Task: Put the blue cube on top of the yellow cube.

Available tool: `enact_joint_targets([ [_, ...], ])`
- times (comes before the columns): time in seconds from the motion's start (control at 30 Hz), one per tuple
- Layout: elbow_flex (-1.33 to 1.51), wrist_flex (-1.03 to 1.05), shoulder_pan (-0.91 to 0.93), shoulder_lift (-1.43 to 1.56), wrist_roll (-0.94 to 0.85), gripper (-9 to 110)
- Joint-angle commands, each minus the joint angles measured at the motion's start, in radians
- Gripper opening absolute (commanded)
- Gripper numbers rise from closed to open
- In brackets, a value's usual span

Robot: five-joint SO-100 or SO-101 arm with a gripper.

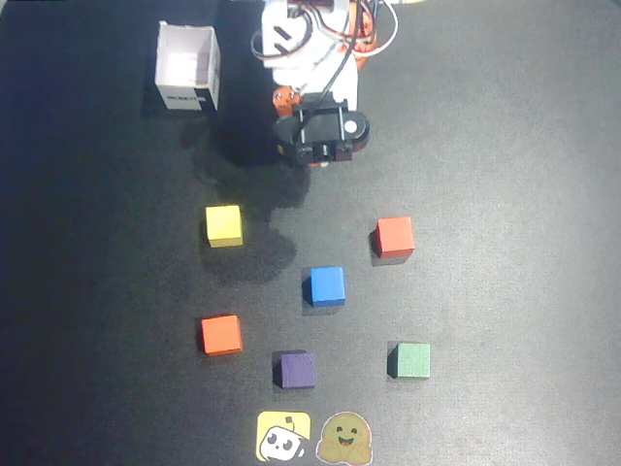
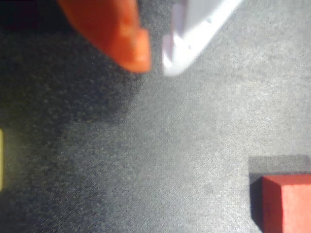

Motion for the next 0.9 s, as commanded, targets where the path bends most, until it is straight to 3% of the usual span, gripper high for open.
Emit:
enact_joint_targets([
  [0.0,-0.011,-0.002,-0.009,0.006,-0.003,4],
  [0.1,-0.074,-0.041,-0.018,-0.123,0.003,6],
  [0.37,-0.534,-0.091,-0.008,-0.845,0.015,13],
  [0.87,-0.851,-0.207,-0.14,-1.25,0.141,18],
])
